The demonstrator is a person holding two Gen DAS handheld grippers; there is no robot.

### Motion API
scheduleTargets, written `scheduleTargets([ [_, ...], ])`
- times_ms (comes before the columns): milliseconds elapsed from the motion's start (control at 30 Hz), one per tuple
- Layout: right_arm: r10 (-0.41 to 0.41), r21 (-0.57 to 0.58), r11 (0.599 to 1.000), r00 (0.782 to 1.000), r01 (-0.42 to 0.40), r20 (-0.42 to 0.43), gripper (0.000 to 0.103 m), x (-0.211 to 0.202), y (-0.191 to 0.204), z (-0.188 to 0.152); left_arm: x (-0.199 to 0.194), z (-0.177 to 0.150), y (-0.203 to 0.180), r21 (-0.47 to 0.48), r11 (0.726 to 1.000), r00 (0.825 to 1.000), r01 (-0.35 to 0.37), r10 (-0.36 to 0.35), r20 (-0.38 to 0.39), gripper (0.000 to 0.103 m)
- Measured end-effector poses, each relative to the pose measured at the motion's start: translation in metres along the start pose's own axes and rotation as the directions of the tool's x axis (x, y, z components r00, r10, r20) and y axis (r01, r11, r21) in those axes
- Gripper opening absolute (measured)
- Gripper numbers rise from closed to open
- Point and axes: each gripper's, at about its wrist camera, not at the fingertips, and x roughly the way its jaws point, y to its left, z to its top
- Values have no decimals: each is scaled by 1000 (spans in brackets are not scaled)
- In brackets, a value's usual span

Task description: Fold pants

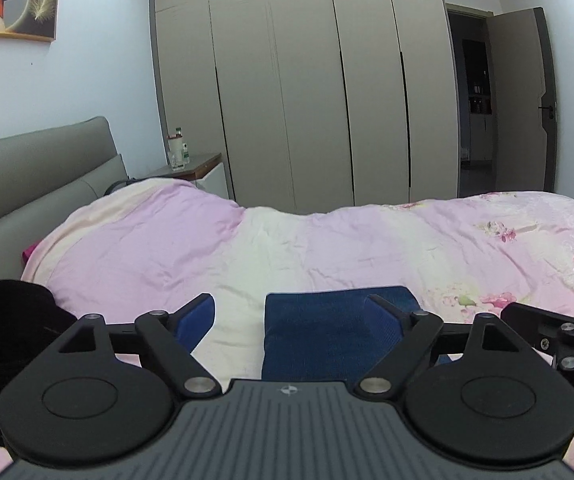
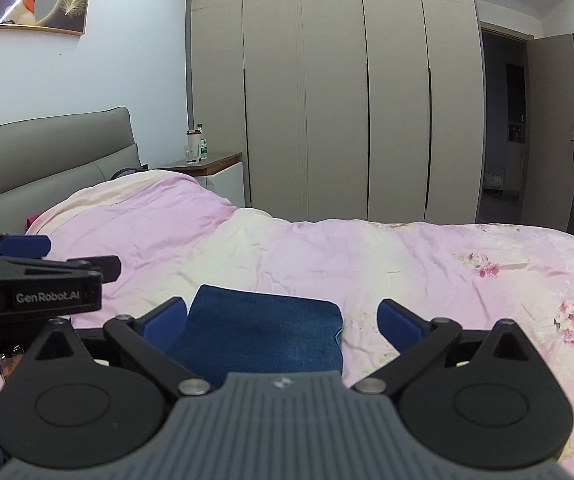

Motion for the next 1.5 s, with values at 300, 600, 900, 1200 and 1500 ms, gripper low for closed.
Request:
scheduleTargets([
  [300,-6,43,999,997,9,-77,98,6,8,-34,14,-44,4,-38,999,988,12,-18,-151,98],
  [600,-2,66,998,994,9,-108,98,12,9,-42,15,-48,2,-36,999,987,20,-25,-160,98],
  [900,-2,76,997,993,11,-117,98,13,5,-42,14,-46,0,-29,999,986,27,-32,-165,98],
  [1200,0,86,996,993,10,-122,98,11,2,-43,11,-45,-2,-26,999,986,33,-37,-160,98],
  [1500,0,87,996,992,10,-122,98,11,2,-43,8,-45,-2,-19,999,988,34,-36,-153,98],
])
